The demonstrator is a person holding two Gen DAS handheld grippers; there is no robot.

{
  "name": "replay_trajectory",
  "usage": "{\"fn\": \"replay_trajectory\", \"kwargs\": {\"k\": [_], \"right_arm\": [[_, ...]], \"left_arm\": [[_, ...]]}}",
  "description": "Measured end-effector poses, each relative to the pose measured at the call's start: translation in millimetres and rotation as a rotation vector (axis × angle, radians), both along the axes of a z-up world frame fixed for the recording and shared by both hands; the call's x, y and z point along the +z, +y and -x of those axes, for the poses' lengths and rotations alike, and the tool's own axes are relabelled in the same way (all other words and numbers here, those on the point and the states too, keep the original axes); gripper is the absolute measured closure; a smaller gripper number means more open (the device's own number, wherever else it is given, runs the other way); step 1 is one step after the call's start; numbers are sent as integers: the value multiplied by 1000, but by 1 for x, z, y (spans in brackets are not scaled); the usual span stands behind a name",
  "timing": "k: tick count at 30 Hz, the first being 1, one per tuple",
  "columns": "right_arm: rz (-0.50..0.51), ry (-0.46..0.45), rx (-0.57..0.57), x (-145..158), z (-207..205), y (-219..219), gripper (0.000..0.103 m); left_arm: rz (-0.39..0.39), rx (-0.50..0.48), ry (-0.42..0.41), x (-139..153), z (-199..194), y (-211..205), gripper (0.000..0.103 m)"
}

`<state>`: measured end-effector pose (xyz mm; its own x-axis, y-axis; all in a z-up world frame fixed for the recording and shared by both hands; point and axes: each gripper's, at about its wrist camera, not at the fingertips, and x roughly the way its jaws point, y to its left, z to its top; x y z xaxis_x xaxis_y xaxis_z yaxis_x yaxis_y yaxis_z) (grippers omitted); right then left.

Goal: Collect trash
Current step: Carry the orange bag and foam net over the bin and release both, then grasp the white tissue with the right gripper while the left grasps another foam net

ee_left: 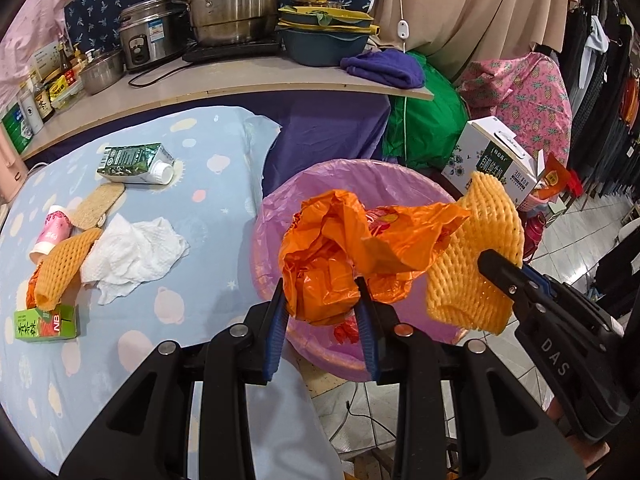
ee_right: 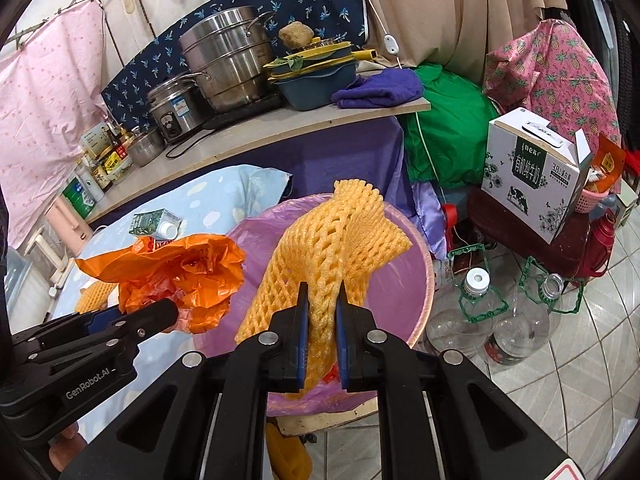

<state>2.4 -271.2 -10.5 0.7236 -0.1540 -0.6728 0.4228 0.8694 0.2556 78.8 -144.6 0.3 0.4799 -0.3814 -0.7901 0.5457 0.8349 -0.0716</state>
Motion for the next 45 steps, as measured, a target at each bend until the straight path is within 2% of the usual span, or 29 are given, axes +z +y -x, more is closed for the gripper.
{"fn": "replay_trajectory", "kwargs": {"k": [9,12,14,16,17,18,36,37,39,45], "right_arm": [[-18,21,-12,-12,-8,-8,89],[-25,27,-15,-14,-12,-10,85],[-23,22,-20,-15,-13,-10,77],[-15,16,-23,-14,-14,-10,63],[-8,13,-29,-13,-14,-9,62],[-6,11,-27,-12,-15,-9,61],[-6,-5,14,-2,-27,8,61],[-7,-6,18,-2,-28,10,61],[-7,-8,26,0,-31,14,61],[-6,-5,64,1,-42,30,61]], "left_arm": [[-21,-6,8,-10,-9,-13,72],[-22,-13,14,-13,-10,-17,70],[-21,-17,6,-13,-10,-19,69],[-27,-13,-12,-13,-10,-21,58],[-29,-10,-17,-12,-10,-21,48],[-25,-7,-21,-12,-10,-21,44],[5,69,12,-6,-22,8,42],[6,80,11,-5,-23,12,40],[10,108,0,-2,-24,22,31],[29,202,19,1,-36,64,28]]}}
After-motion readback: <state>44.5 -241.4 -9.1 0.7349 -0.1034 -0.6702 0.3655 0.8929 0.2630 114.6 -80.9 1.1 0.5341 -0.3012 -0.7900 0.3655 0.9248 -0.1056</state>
